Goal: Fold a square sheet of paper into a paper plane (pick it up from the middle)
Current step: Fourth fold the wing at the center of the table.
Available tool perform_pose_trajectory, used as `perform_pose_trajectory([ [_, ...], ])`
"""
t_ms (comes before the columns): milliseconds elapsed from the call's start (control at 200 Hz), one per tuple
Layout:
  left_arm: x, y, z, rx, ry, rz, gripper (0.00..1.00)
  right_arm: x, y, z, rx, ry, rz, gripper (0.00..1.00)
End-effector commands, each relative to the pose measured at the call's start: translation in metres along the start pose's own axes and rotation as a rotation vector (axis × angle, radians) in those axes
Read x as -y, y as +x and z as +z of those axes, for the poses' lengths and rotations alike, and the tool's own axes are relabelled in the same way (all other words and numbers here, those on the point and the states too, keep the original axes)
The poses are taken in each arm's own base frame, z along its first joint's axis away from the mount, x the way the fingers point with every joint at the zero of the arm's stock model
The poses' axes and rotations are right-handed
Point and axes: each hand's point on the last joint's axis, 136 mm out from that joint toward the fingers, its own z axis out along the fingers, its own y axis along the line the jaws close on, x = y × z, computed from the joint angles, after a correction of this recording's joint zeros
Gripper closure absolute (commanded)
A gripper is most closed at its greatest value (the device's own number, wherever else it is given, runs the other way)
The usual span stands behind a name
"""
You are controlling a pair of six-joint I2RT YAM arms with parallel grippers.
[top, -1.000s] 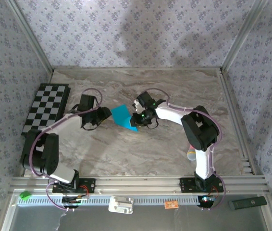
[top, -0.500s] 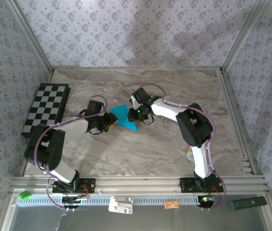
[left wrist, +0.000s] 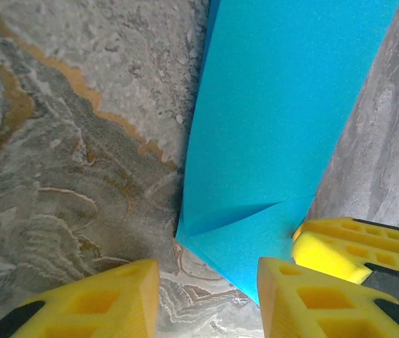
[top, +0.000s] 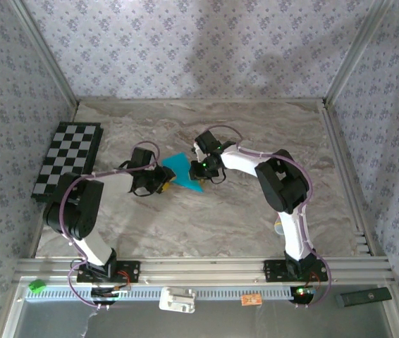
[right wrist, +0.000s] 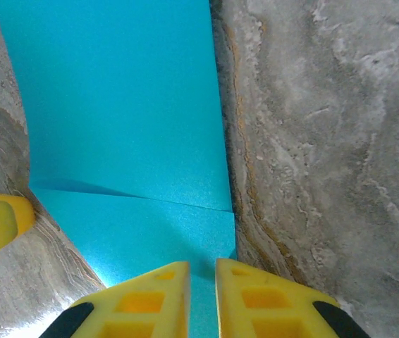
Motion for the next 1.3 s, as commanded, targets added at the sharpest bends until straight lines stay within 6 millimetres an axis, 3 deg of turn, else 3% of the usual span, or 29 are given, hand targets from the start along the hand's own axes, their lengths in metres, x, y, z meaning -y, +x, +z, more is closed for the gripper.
perform_pose_trajectory([
  [0, 0.021, -0.004, 0.004, -0.018, 0.058, 0.029, 0.64, 0.013, 0.009, 0.007, -0.035, 0.031, 0.023, 0.83],
  [270, 0.020, -0.006, 0.008, -0.030, 0.066, 0.036, 0.71, 0.014, 0.011, 0.008, -0.040, 0.034, 0.027, 0.84],
  [795, 0.043, -0.010, 0.002, -0.032, 0.185, 0.123, 0.75, 0.016, 0.008, 0.006, -0.034, 0.030, 0.033, 0.84],
  [1294, 0.041, -0.012, 0.012, -0.035, 0.211, 0.131, 0.80, 0.023, 0.010, 0.008, -0.037, 0.051, 0.036, 0.90],
])
